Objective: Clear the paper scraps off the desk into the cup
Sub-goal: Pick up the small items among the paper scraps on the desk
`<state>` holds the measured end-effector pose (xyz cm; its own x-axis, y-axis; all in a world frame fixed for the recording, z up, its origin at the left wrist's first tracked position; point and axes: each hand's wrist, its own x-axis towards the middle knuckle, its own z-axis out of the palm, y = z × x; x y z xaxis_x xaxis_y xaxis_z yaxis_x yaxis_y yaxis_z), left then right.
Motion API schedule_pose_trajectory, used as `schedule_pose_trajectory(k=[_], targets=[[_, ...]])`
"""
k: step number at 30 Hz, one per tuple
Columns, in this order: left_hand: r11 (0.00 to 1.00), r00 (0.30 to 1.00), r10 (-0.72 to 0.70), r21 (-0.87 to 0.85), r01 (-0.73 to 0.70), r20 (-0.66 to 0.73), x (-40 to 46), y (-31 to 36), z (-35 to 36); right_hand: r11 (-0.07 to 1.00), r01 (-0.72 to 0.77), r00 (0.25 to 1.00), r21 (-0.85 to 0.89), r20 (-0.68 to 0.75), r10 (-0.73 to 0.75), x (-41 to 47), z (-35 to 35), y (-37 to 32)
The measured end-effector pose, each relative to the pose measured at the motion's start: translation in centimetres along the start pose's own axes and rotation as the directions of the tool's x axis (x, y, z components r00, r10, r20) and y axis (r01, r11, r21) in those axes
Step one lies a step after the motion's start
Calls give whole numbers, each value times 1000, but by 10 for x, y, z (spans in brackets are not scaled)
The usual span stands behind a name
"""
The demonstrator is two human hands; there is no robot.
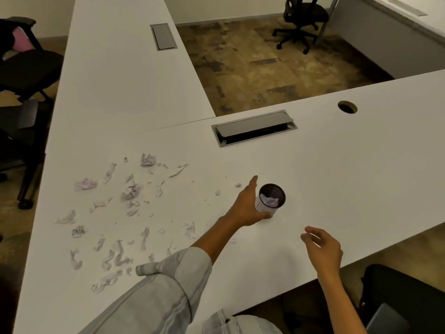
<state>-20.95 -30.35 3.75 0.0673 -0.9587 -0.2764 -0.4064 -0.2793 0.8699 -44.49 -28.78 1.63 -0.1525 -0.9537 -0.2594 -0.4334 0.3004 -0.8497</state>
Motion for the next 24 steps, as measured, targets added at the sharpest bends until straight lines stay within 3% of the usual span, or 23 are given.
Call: schedule_pose_trajectory(k=[3, 8, 12, 15, 18, 24], targets=[[997, 993, -44, 58, 51, -113, -36, -40, -14, 999, 10, 999, -30, 31, -9, -11, 7, 10], [923, 888, -335, 77, 376, -316, -138, -129, -42, 989, 86, 968, -119, 244, -55, -32, 53, 21], [801, 755, -543, 43, 597, -367, -222, -185, -62, 939, 228, 855, -257, 515, -67, -47, 110, 27], [721, 689, -602, 95, 686, -405, -270, -209, -73, 838, 382, 749, -389, 662, -34, -54, 145, 27], [665, 630, -627, 106, 739, -457, -307, -224, -79, 769, 471, 680, -432, 733, -5, -64, 171, 24], [510, 495, -709, 119, 852, -502, -353, -240, -76, 715, 603, 537, -353, 843, -36, -106, 219, 21]])
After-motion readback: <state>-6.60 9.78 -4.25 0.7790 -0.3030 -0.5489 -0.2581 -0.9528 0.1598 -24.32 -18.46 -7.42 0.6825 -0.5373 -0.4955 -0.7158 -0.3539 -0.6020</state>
